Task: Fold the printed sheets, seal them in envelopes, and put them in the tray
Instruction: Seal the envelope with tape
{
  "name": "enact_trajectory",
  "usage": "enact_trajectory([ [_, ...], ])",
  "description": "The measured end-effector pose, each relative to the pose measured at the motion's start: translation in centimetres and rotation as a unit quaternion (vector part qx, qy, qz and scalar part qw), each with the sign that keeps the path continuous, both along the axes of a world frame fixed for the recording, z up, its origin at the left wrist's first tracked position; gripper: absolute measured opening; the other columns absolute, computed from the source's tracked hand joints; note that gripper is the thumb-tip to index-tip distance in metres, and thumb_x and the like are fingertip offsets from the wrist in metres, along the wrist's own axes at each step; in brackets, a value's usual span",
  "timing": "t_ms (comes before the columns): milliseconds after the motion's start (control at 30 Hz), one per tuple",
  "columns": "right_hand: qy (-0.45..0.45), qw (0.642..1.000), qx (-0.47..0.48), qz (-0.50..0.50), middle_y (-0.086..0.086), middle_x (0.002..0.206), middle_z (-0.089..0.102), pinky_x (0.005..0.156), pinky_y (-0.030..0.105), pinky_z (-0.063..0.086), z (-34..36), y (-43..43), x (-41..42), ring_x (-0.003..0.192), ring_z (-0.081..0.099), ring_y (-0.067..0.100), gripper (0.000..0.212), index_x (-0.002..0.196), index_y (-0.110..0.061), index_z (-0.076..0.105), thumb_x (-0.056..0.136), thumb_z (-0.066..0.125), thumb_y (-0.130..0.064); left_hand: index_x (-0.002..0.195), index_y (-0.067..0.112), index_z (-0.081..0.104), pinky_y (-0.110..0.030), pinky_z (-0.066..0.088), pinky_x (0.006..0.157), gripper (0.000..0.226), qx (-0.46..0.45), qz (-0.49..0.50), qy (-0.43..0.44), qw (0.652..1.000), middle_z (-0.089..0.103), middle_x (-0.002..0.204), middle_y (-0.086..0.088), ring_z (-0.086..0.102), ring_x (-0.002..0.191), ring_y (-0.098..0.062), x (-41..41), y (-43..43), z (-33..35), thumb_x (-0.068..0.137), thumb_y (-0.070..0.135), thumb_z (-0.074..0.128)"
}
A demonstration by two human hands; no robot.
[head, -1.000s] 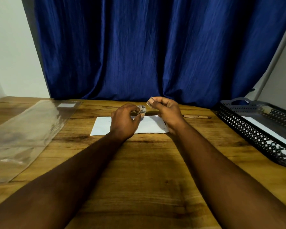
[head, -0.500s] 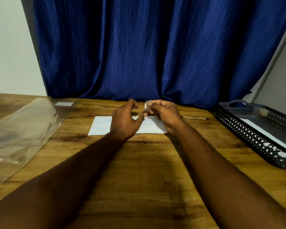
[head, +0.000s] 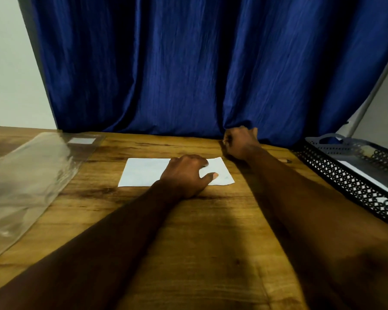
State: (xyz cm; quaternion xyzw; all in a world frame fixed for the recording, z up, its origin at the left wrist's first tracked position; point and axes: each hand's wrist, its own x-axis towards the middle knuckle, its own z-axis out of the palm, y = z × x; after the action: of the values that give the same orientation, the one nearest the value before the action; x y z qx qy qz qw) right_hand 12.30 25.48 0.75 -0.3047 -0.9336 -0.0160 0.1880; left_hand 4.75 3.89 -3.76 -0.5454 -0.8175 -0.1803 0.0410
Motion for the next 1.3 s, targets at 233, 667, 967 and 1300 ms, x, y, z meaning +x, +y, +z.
enact_trajectory([
  [233,0.043,0.999,0.028,-0.009,-0.001,0.099,0.066,0.102,0.048,0.029,-1.3,0.3,-1.0,0.114,0.055,0.025,0.006,0.099,-0.028,0.071,0.096,0.065,-0.028,0.148,0.032,0.054,-0.047,0.031,0.119,0.066,0.0,0.001,-0.004,1.0,0.049,0.158,0.009,0.042,0.145,-0.017,-0.6,0.3,-0.1,0.098,0.073,0.046],
  [667,0.318,0.832,-0.446,0.089,0.009,0.095,0.081,0.081,0.029,0.062,-3.0,-4.5,2.3,0.088,0.076,0.021,0.006,0.095,-0.008,0.081,0.096,0.075,-0.006,0.164,0.033,0.029,-0.052,0.016,0.124,0.075,-0.04,-0.017,-0.022,0.999,0.029,0.171,0.004,0.023,0.157,-0.022,-0.8,-0.4,0.3,0.101,0.072,0.04],
  [967,0.291,0.849,-0.43,0.099,0.001,0.098,0.082,0.084,0.028,0.059,-4.8,-5.2,4.6,0.092,0.074,0.015,0.009,0.096,-0.016,0.083,0.096,0.076,-0.01,0.161,0.036,0.033,-0.052,0.022,0.12,0.077,0.0,0.0,-0.059,0.998,0.035,0.167,0.001,0.028,0.153,-0.024,-0.4,-0.5,0.4,0.096,0.068,0.057],
  [1300,0.25,0.892,-0.343,0.156,-0.006,0.088,0.081,0.077,0.014,0.049,-5.1,-5.0,4.6,0.078,0.069,-0.003,0.01,0.094,-0.01,0.083,0.097,0.074,-0.007,0.135,0.023,0.068,-0.029,0.044,0.11,0.043,0.05,0.084,-0.202,0.974,0.064,0.143,0.001,0.059,0.129,-0.02,-2.2,3.7,1.7,0.093,0.021,0.077],
])
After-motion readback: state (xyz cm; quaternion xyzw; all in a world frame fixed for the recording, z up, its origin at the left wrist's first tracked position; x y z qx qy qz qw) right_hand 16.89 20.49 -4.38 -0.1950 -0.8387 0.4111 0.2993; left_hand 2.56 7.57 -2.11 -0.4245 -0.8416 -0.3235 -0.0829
